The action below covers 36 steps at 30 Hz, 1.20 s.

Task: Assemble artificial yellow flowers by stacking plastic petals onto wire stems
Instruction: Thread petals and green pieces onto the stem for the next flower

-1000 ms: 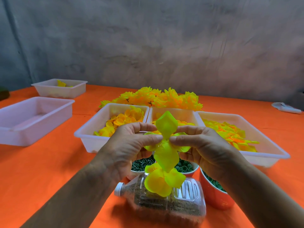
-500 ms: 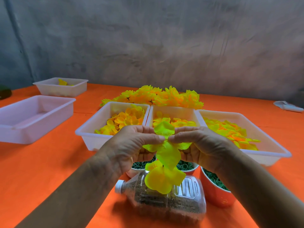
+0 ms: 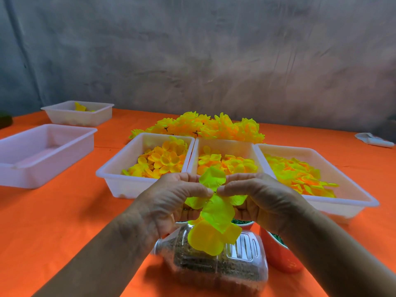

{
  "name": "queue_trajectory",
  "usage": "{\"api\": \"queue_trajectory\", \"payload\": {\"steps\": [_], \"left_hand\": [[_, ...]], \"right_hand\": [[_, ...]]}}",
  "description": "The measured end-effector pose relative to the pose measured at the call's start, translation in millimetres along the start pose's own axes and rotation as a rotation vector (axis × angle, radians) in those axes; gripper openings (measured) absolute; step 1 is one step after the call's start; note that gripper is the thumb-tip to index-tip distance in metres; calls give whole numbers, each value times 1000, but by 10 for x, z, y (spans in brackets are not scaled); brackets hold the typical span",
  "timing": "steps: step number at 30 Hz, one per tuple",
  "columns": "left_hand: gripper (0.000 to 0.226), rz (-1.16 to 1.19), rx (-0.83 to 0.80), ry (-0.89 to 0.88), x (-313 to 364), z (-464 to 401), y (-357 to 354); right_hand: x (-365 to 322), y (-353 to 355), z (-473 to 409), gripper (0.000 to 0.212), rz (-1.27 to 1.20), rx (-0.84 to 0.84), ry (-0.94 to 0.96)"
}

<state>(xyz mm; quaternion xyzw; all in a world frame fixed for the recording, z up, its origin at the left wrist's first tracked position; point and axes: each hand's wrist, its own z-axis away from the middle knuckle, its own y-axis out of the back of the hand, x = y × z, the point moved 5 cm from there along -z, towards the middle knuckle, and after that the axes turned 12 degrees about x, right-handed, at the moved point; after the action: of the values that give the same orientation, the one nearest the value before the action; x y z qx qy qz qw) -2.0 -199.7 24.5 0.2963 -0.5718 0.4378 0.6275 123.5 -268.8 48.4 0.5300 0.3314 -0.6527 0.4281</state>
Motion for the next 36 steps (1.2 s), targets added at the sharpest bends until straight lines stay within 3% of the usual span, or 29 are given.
{"api": "queue_trajectory", "payload": {"steps": [3, 5, 8, 11, 14, 18, 23, 29, 36], "left_hand": [[20, -30, -37, 4, -31, -79, 35], [13, -26, -66, 5, -47, -113, 47], [16, -23, -98, 23, -61, -124, 34], [26, -32, -100, 50, -68, -123, 36], [44, -4, -1, 76, -89, -126, 41], [25, -1, 62, 71, -62, -66, -21], [28, -40, 52, 80, -68, -7, -9], [25, -124, 32, 35, -51, 2, 1], [23, -187, 22, 21, -125, -12, -15]], "right_hand": [[30, 0, -20, 22, -26, 3, -40], [45, -10, -30, 25, -26, 2, -58], [70, -23, -46, 29, -56, 3, -104], [90, -26, -46, 18, -100, 0, -141], [135, -49, -40, 19, -126, -19, -188], [186, -63, -37, 38, -117, -28, -216], [171, -39, -43, 17, -54, -20, -153], [132, 12, -38, 23, 123, 58, -27], [209, 15, -46, 14, 210, 44, -23]]}}
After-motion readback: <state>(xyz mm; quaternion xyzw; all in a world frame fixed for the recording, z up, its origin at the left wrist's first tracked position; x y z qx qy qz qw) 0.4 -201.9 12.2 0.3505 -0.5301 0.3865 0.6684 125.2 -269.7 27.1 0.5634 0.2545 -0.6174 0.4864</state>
